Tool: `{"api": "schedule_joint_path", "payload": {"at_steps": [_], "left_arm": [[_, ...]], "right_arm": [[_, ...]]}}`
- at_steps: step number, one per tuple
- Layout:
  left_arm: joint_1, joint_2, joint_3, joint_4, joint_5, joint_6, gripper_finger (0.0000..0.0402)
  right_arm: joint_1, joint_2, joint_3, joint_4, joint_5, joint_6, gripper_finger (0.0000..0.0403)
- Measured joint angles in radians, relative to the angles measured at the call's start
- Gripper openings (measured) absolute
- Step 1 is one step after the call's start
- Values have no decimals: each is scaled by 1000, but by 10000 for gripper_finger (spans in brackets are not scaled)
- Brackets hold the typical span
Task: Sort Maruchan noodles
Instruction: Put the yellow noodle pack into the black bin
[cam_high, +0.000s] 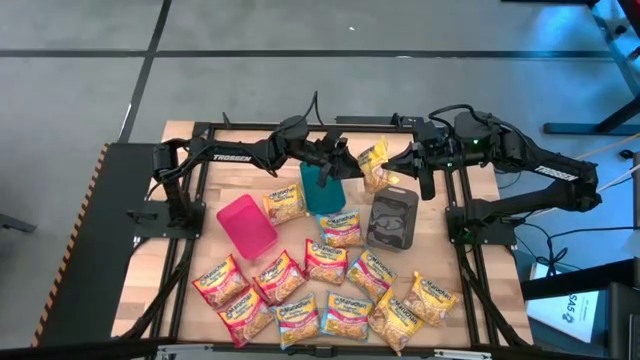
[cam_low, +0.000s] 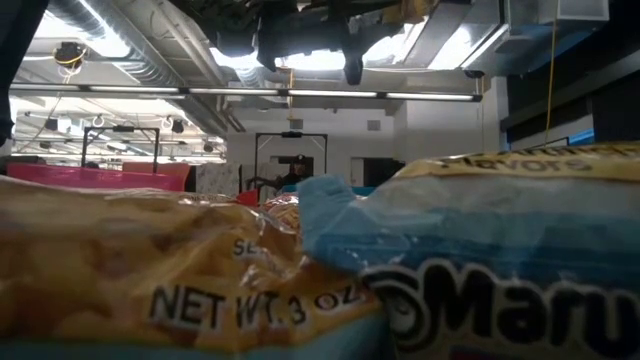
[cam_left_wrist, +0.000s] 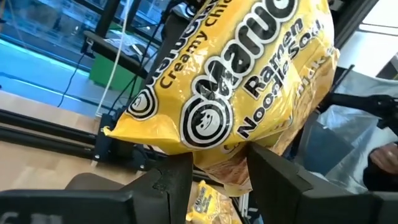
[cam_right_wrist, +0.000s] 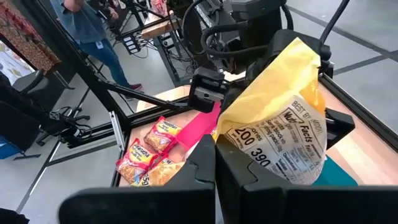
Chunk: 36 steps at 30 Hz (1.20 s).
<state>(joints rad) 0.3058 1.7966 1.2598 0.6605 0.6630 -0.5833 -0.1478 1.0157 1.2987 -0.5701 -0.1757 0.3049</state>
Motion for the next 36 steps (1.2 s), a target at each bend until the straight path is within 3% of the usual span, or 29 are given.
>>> {"api": "schedule_joint_path", "payload": {"at_steps": [17,36], "left_arm": [[-5,0,2,-52,11,76,34],[-5,1,2,-156,-45,122,49]], "right_arm": [[-1,-1,0,-74,28,3,0],[0,37,2,-248,86,62,0]]}}
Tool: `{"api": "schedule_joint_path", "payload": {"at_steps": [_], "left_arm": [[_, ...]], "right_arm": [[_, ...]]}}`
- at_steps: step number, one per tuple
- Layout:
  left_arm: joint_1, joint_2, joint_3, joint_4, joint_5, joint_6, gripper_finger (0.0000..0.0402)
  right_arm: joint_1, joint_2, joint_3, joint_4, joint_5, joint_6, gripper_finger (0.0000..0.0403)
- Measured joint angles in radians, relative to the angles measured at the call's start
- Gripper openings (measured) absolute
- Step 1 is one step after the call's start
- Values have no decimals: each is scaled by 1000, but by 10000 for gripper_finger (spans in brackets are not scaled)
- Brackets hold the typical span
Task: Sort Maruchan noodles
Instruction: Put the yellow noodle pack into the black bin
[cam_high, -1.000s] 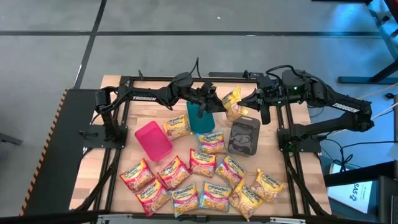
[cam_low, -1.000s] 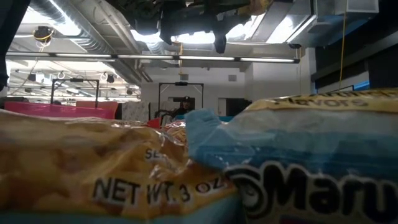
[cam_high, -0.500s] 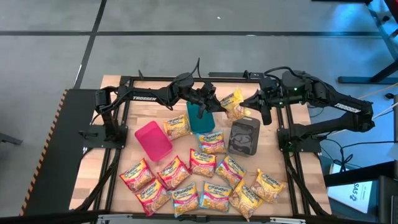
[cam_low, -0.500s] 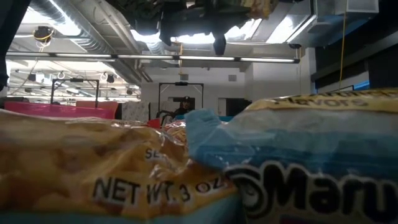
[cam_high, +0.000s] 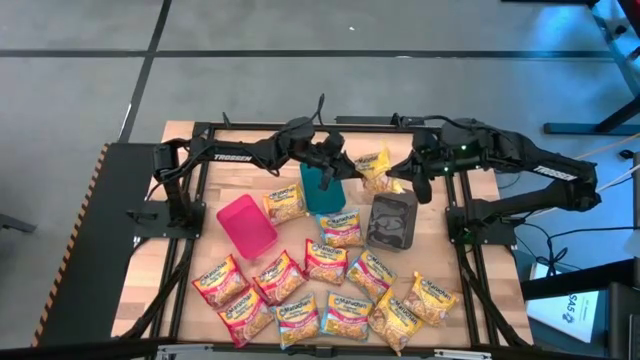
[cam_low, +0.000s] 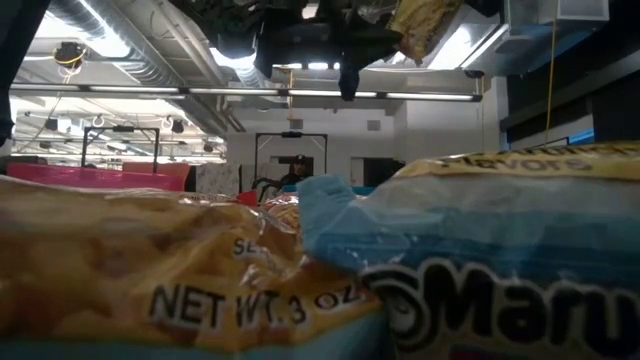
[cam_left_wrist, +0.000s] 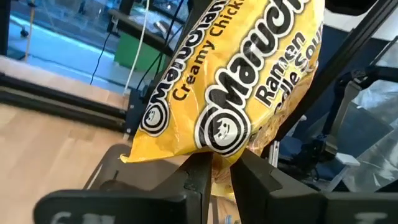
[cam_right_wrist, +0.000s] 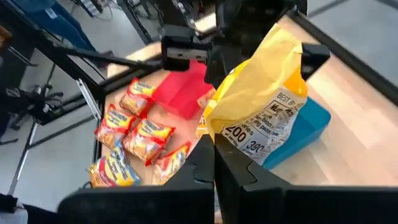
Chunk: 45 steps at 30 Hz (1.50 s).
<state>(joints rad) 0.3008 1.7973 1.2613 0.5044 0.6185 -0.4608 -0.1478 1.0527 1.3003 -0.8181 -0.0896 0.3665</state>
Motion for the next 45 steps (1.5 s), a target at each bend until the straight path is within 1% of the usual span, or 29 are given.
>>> {"api": "schedule_joint_path", "payload": {"at_steps": [3,5,7,9,11,15,18,24,26,28,31,33,37,41,45], "left_arm": [[0,0,0,-43,1,2,49],[0,0,0,-59,6,21,49],[-7,-1,1,-34,16,35,49],[-12,-9,7,-4,21,46,49],[-16,-11,9,12,21,48,49],[-17,-3,16,-20,11,49,49],[-17,35,46,-23,39,45,49],[-40,176,173,-46,98,1,49],[-47,202,225,-94,120,9,49],[-44,209,266,-181,124,57,49],[-39,210,298,-285,91,131,49],[-38,210,299,-301,64,151,49],[-35,210,299,-315,54,157,49],[-34,210,299,-370,8,185,49],[-27,210,299,-395,3,207,49]], "right_arm": [[0,4,-1,-51,41,14,0],[0,3,-2,-124,85,38,0],[-3,7,-8,-193,148,62,0],[-5,14,-9,-211,175,84,0],[-2,12,-9,-218,169,90,0],[-4,7,-7,-177,162,79,0],[-3,7,-7,-198,162,79,0],[-2,4,-2,-231,169,132,0],[-2,0,-2,-267,169,154,0],[-2,0,-2,-306,173,175,0],[0,1,-3,-357,176,189,0],[0,1,-4,-361,179,188,0],[0,0,-34,-366,182,200,0],[0,0,-97,-367,179,214,0],[0,-12,-155,-348,185,223,0]]}}
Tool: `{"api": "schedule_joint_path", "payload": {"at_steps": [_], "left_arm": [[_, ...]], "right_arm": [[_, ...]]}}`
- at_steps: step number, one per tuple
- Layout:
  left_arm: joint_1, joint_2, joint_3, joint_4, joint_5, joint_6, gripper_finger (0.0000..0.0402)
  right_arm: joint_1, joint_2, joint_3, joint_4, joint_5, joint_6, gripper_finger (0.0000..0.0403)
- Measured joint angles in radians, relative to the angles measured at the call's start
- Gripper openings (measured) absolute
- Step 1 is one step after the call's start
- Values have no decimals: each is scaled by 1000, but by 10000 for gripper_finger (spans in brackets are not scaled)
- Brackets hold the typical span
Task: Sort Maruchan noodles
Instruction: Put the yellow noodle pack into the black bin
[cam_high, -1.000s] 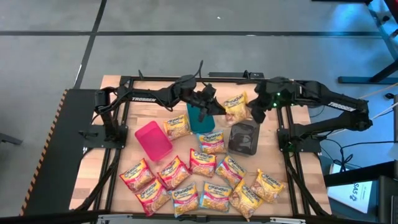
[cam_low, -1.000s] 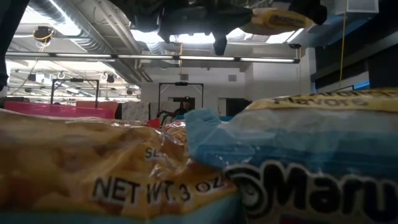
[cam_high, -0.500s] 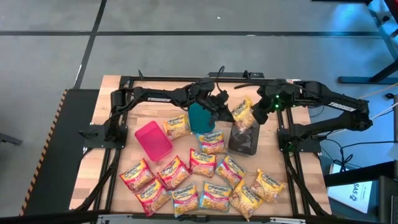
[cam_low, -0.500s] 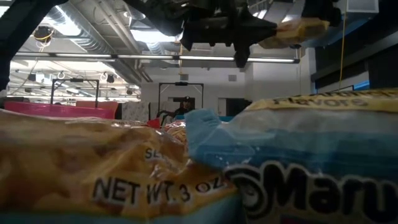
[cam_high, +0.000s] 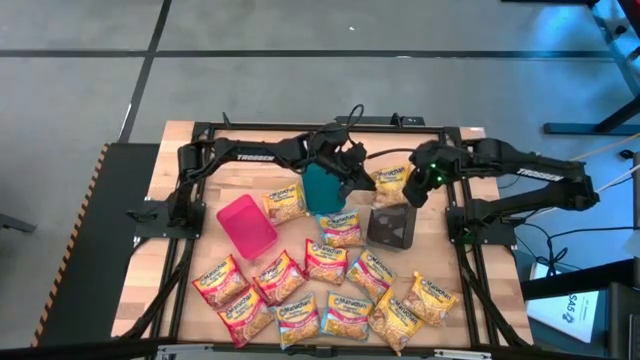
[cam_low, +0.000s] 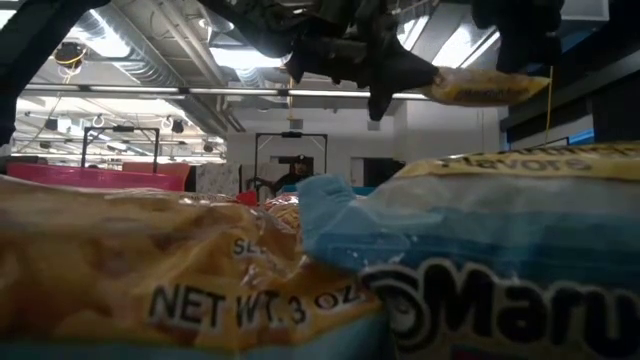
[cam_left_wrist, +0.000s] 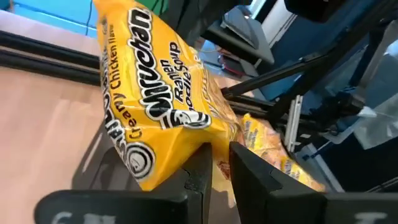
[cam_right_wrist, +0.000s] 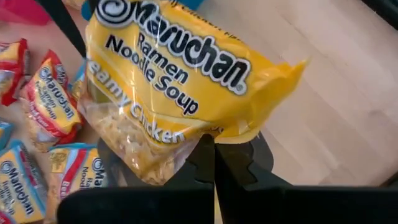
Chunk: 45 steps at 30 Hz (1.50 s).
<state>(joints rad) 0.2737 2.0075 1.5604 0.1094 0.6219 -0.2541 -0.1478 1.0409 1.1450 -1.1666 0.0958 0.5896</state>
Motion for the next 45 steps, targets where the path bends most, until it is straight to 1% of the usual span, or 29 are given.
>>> {"api": "schedule_joint_path", "payload": {"at_steps": [7,9,11,16,23,29,45], "left_arm": [[-10,21,-2,-49,-34,30,49],[-19,45,1,-11,-33,29,49],[-21,55,-3,-30,-33,15,49],[-17,70,-2,-23,-48,2,49],[-18,71,-2,-21,-47,3,49],[-26,90,-4,-10,-67,4,49],[-43,135,-3,18,-115,22,49]], "right_arm": [[0,-57,-92,34,12,58,0],[0,-68,-111,60,16,66,0],[-1,-76,-127,72,20,68,0],[0,-76,-170,86,7,83,0],[-1,-77,-241,166,-1,83,0],[0,-77,-286,175,-10,101,0],[-1,-76,-323,174,27,113,0]]}}
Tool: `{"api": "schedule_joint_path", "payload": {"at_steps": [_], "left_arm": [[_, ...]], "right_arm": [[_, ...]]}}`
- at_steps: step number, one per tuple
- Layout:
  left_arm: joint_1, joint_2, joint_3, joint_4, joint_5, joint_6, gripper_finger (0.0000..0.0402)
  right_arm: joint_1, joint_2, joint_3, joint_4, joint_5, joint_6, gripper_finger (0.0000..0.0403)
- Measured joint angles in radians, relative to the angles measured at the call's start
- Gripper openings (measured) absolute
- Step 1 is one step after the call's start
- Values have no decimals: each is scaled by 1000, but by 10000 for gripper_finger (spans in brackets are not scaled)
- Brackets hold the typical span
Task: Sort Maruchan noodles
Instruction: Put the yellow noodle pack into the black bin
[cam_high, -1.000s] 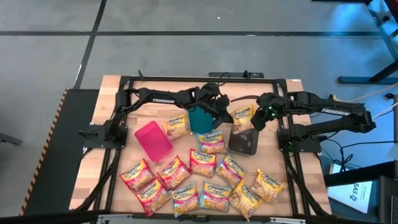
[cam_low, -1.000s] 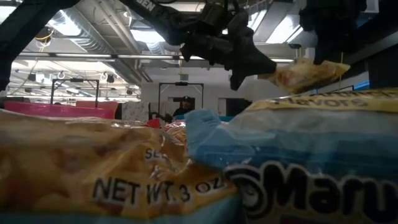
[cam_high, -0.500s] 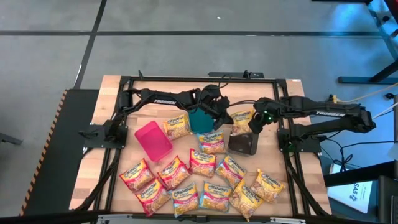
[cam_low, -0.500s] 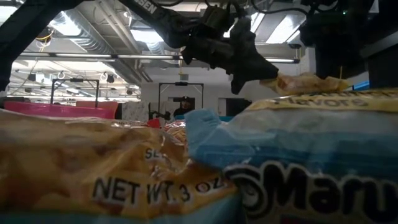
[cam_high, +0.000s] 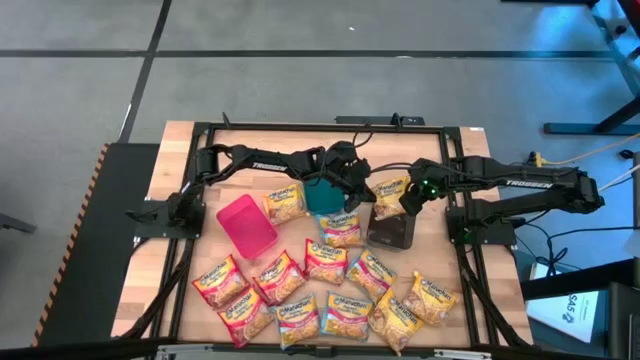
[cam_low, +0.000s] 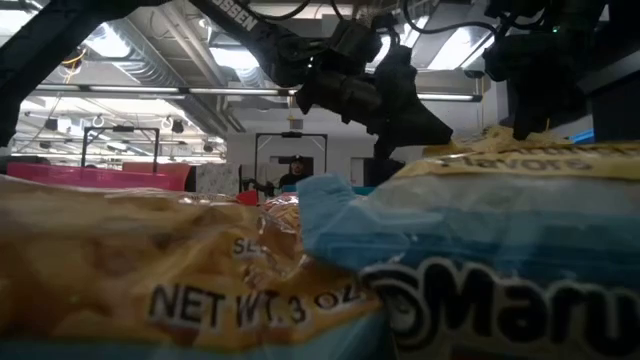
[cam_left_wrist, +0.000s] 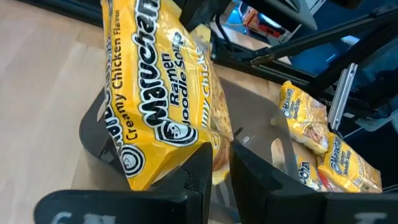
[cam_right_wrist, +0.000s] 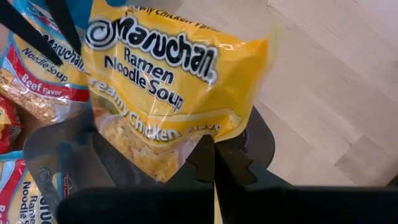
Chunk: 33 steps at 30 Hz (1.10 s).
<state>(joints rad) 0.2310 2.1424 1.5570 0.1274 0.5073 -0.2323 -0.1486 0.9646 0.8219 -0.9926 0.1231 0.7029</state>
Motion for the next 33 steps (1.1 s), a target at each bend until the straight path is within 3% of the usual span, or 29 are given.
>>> {"api": "schedule_joint_path", "payload": {"at_steps": [33], "left_arm": [[13,11,0,42,-88,60,50]], "right_arm": [[0,133,1,-11,23,8,0]]}}
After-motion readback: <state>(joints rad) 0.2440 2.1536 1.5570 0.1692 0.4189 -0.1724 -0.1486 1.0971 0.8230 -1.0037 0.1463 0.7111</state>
